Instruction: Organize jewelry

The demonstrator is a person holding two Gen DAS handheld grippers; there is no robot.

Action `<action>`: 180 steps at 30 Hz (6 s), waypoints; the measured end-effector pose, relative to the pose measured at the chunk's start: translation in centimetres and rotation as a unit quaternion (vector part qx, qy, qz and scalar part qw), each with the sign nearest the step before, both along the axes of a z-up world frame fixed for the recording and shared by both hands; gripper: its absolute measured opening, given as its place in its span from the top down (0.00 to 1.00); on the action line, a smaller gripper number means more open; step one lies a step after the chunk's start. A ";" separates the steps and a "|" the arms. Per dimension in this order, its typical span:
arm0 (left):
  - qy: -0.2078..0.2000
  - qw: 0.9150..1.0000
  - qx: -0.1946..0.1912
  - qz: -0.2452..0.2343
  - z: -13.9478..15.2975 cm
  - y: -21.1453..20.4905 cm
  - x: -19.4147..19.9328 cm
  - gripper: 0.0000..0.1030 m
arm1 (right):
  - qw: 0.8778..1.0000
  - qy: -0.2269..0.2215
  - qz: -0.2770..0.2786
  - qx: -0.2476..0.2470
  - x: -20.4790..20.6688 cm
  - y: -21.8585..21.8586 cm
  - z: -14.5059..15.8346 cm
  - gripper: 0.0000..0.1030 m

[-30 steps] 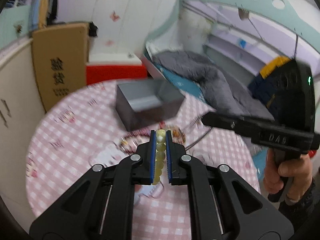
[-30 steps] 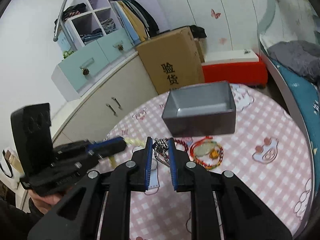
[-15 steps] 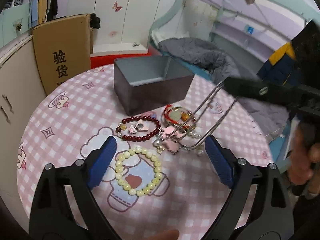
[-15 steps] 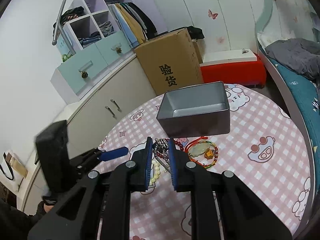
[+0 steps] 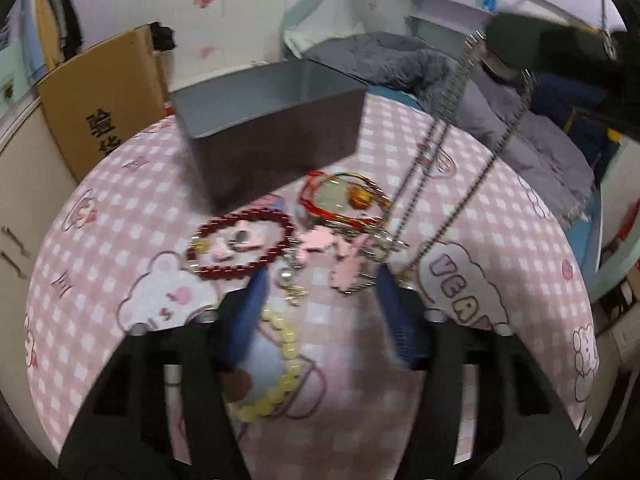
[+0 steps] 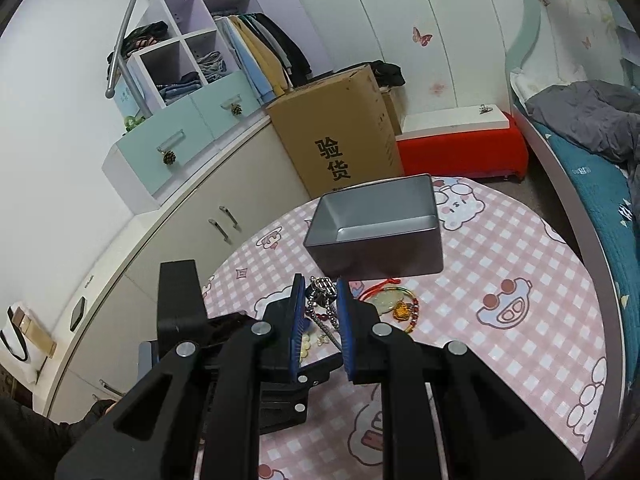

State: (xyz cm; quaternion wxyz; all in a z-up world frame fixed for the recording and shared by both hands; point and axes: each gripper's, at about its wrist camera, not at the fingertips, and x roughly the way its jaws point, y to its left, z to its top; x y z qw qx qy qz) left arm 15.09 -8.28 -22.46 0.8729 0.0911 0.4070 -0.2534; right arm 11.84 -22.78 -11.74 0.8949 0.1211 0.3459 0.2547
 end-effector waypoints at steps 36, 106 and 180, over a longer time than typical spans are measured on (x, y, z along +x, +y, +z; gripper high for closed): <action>-0.046 0.989 -0.134 -0.030 8.8 6.9 -3.4 0.93 | 0.993 0.082 -0.082 -0.040 2.4 -3.7 -6.7 0.92; -0.075 0.989 -0.125 0.035 18.3 5.6 7.0 0.93 | 0.980 -0.188 0.008 -0.064 4.9 1.3 18.5 0.99; 0.004 0.991 0.050 0.120 -1.2 6.9 -2.0 0.32 | 0.988 0.032 -0.063 -0.134 -4.6 4.3 -8.8 0.07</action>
